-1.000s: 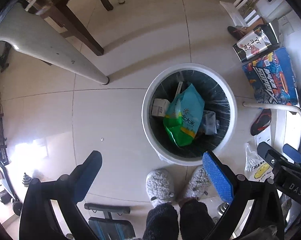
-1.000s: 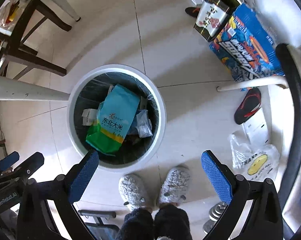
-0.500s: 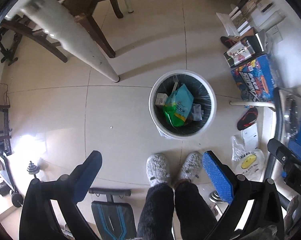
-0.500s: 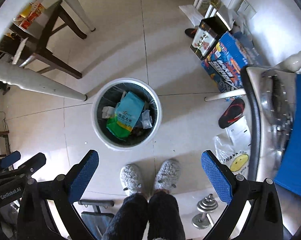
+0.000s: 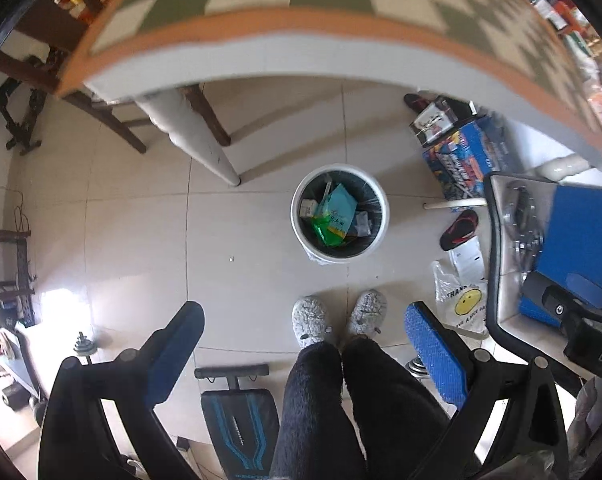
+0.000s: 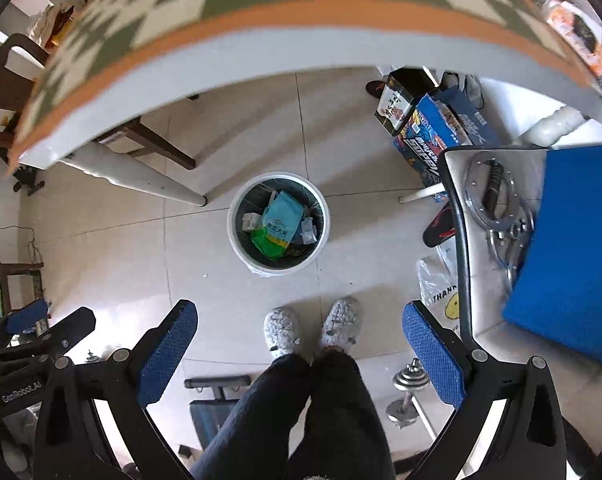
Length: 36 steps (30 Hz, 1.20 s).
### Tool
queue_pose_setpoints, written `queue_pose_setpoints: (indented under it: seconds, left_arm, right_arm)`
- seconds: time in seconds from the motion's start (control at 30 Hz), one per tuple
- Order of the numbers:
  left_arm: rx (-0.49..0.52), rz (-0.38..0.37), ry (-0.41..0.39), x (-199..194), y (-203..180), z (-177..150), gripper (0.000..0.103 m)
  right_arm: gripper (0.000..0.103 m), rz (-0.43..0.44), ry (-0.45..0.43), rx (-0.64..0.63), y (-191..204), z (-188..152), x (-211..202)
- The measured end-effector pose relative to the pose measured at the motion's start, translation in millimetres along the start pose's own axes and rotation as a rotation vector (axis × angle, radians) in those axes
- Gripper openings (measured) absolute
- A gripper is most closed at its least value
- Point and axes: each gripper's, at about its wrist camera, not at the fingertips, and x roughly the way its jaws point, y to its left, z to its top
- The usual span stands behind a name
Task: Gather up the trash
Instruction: 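Move both grippers back over the table toward the remaining items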
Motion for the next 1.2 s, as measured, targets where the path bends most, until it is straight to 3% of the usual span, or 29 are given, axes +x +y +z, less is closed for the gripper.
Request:
queue_pose_setpoints:
  seconds: [0.2,0.33,0.6,0.8,0.97,1.2]
  left_arm:
    - [0.011,-0.014,-0.081,-58,-2,18,0.103]
    - [0.018,0.027,-0.185,-96,-9,59,0.103]
    - [0.012,0.107,-0.331,-137,-23,163,0.103]
    - [-0.014,0.119,-0.324,-137,-54,274,0.103]
    - [-0.053,0.115,-0.261,-121,-87,389,0.103]
    - [-0.027,0.089,-0.13,-50,-140,539,0.102]
  right_arm:
    - [0.103,0.065,-0.018,0.005,13,8,-63]
    - [0.103,0.103,-0.056,0.04,13,32,-96]
    - [0.103,0.139,-0.199,0.105,-4,133,-161]
    - [0.103,0.114,-0.237,0.124,-46,250,-174]
    - [0.103,0.083,-0.21,0.124,-97,383,-161]
    - [0.103,0.053,-0.157,0.115,-155,554,-121]
